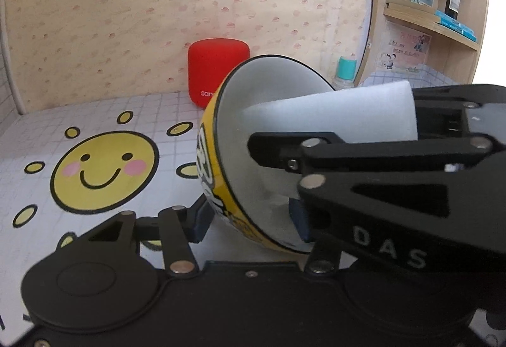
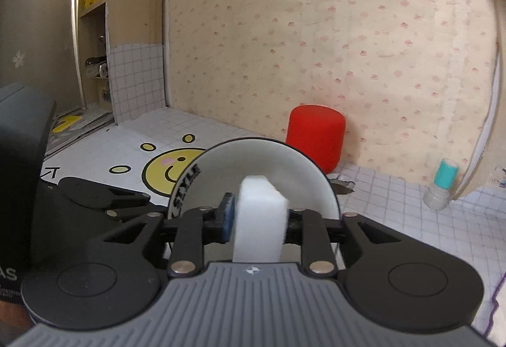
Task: Clean bowl
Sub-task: 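Rotate the bowl with the left gripper while the right gripper scrubs its inner wall, then hold the bowl tilted with the left gripper while the right gripper rubs the sponge inside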
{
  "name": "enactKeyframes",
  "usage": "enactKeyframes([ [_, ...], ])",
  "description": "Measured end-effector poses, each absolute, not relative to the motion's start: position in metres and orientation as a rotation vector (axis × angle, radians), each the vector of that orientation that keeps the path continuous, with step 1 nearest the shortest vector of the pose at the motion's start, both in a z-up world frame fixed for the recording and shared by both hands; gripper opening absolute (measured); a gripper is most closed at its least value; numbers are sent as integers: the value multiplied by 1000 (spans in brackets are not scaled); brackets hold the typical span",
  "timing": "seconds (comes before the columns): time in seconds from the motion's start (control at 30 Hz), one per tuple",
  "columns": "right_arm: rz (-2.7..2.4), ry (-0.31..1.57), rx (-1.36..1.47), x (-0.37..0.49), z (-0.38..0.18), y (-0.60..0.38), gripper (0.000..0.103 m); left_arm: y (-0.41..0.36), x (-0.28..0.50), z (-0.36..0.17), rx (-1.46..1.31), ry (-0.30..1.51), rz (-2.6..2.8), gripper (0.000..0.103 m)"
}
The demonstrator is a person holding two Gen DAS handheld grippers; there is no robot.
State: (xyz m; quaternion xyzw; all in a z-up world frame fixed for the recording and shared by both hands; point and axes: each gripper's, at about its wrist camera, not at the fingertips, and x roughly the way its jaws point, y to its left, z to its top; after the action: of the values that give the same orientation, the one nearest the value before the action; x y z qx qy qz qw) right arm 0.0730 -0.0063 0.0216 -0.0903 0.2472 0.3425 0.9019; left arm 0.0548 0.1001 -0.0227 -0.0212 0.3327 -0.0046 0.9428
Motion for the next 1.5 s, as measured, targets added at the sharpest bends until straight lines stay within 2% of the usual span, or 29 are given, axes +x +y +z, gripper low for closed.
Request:
enactKeyframes([
  [0.07,712,511,-185,70,23,-7,44,101,53,-23,-45,678,-3,54],
  [0.3,724,510,-177,59,26,-9,43,99,48,-22,-39,675,17,54],
  [0.37,728,505,-174,55,27,-11,38,100,47,-22,-43,674,19,54],
  [0.43,732,502,-175,53,27,-12,23,102,46,-23,-59,675,19,54],
  [0.47,733,502,-175,53,27,-11,21,103,46,-23,-65,675,20,54],
  [1.4,716,491,-107,70,29,-2,21,106,35,-23,-97,667,33,54],
  [1.47,715,492,-103,70,29,-2,21,108,35,-23,-102,667,32,57],
  [1.5,715,492,-101,70,29,-2,21,109,36,-23,-104,668,38,61],
])
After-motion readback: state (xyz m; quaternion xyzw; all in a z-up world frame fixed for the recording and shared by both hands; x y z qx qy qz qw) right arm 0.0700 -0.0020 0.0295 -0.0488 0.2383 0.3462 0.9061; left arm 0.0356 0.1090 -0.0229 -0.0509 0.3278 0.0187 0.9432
